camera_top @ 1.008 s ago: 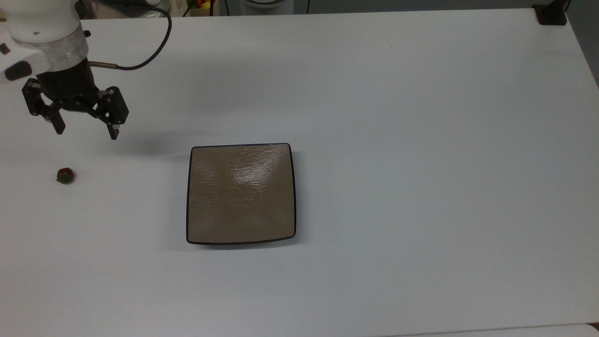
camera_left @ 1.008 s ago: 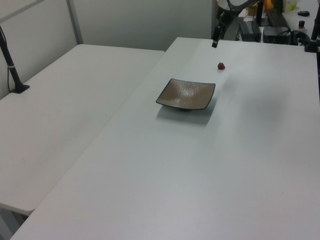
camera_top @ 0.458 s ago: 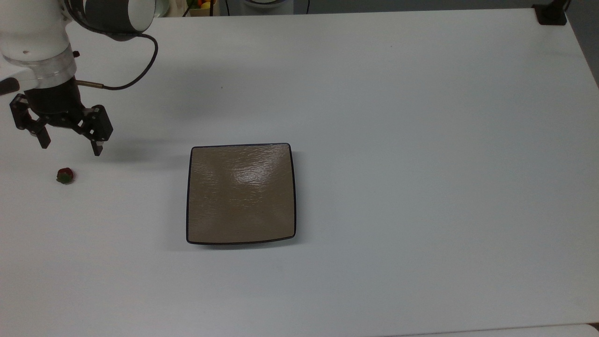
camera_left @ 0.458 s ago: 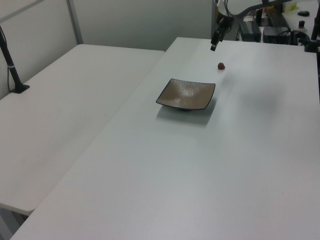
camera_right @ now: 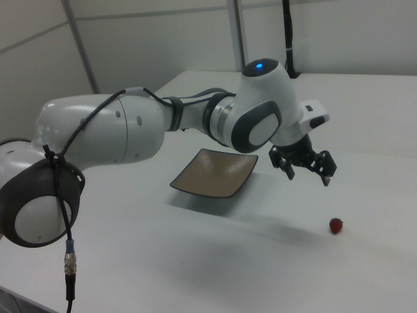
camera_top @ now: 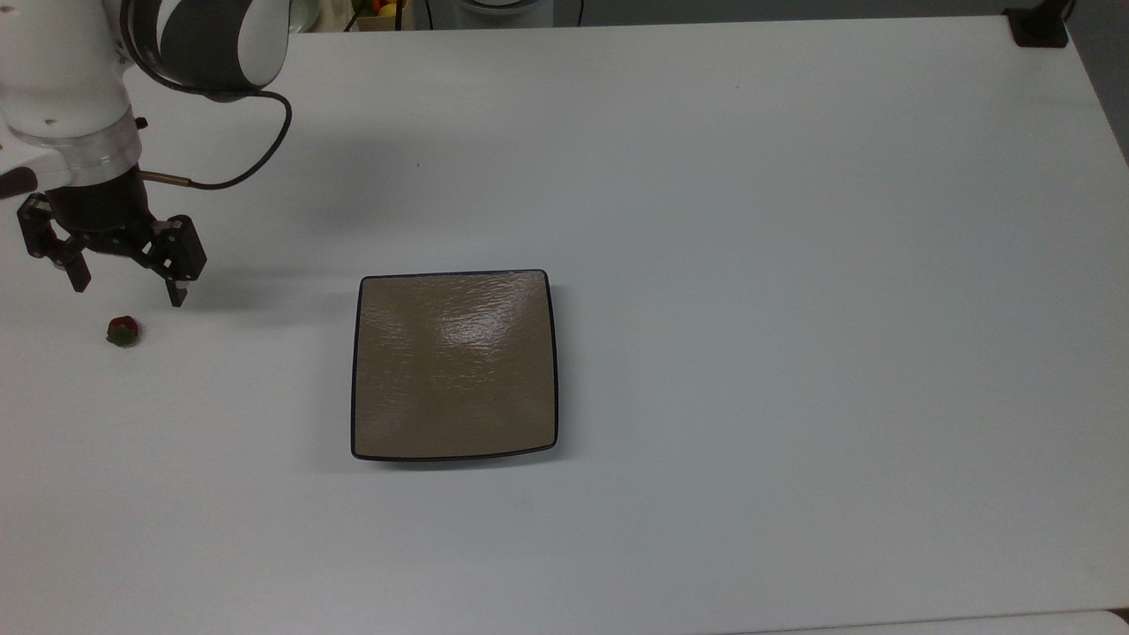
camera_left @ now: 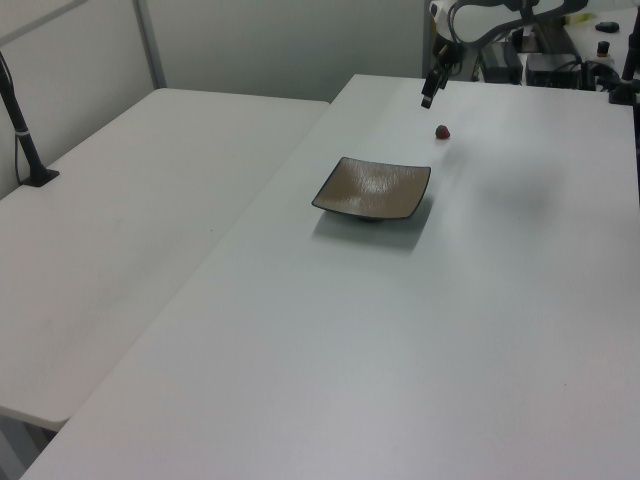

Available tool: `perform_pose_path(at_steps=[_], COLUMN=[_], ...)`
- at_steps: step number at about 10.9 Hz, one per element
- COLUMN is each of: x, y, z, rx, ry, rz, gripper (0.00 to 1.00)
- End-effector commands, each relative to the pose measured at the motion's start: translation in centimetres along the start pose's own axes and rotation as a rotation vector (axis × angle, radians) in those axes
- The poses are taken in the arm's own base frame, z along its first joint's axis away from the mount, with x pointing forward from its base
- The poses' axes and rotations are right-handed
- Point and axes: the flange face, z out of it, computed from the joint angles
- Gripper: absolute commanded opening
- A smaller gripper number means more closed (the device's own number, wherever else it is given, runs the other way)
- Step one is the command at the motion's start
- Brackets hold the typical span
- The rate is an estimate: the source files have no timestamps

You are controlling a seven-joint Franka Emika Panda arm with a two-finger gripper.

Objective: Strawberries on a ceramic plate
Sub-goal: 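Lower the gripper and close it on the strawberry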

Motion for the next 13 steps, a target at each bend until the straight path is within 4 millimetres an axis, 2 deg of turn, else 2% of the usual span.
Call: perform_pose_path(at_steps=[1, 5, 8, 10, 13], x=[-0.9, -1.8, -2.3, -3.0, -3.8], y=[0.6, 2.3, 2.3, 2.1, 2.4], z=[0.9, 3.3, 6.4, 8.1, 9.0], rx=[-0.049, -0.144, -0.158, -0.157, -0.152], ry=[-0.006, -0.038, 0.066, 0.066, 0.047], rz=[-0.043, -0.117, -0.107, -0.115, -0.112], gripper=[1.0, 1.0, 1.0, 1.0, 1.0])
